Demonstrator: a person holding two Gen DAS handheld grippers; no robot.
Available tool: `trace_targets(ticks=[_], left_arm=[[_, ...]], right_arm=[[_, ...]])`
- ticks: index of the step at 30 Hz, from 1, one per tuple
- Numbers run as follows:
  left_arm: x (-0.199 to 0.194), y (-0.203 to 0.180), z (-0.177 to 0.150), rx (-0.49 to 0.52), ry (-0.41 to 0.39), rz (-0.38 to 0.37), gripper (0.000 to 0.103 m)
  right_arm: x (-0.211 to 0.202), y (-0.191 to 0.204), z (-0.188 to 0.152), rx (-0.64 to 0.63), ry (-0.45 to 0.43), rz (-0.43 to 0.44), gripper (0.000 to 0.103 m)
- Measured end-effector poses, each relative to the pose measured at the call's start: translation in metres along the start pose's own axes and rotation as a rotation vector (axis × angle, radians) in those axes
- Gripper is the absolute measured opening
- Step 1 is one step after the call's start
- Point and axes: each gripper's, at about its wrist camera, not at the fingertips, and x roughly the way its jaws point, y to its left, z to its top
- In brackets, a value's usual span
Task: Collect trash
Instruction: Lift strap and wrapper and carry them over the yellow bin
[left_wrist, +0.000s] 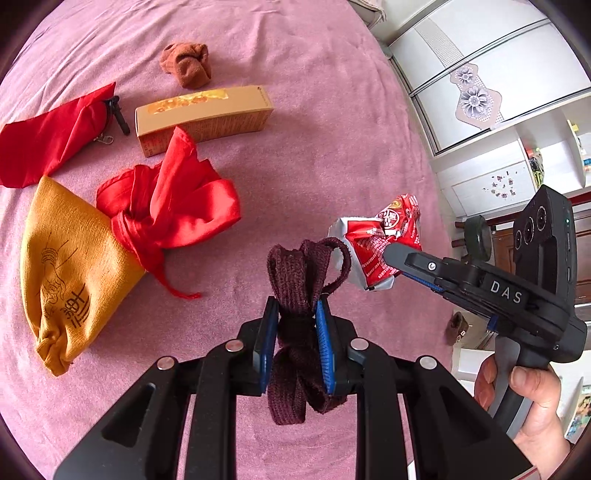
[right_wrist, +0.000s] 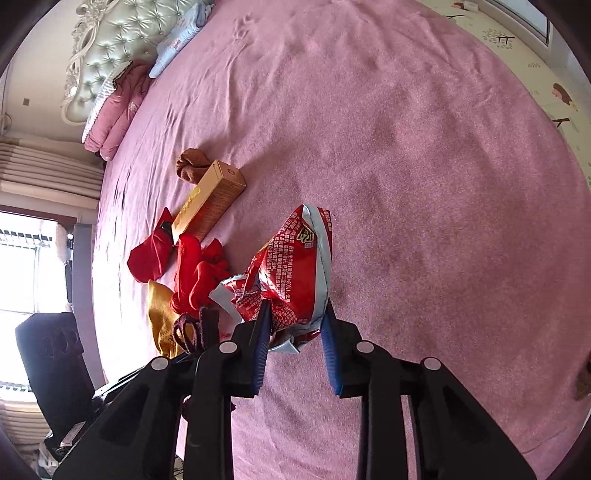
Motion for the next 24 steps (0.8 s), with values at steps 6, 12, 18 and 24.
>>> trace_targets(ticks=[6,12,18,24], left_arm=[[-0.02,-0.037,-0.01,0.1,-0.031,0.034,0.021],[-0.034,-0.073,-0.031,0.154,-0.047,0.022,0.021],[-0.039,-0.118,-0.049,0.217,-0.055,-0.013,0.021],[-0.035,-0.164,-0.06,0.276,-0.049,-0.045,0.021]], right_arm=[[-0.051,-0.003,-0.014,-0.002,-0.072,0.038,0.026],[-0.097,-0.017,-0.035,0.018,-0.135,0.062,0.026],[-0.138,-0.041,-0.058,0.038,-0.191,0.061,0.026],[-0.179,-0.078,-0.076,0.088,-0.256,0.053,0.026]])
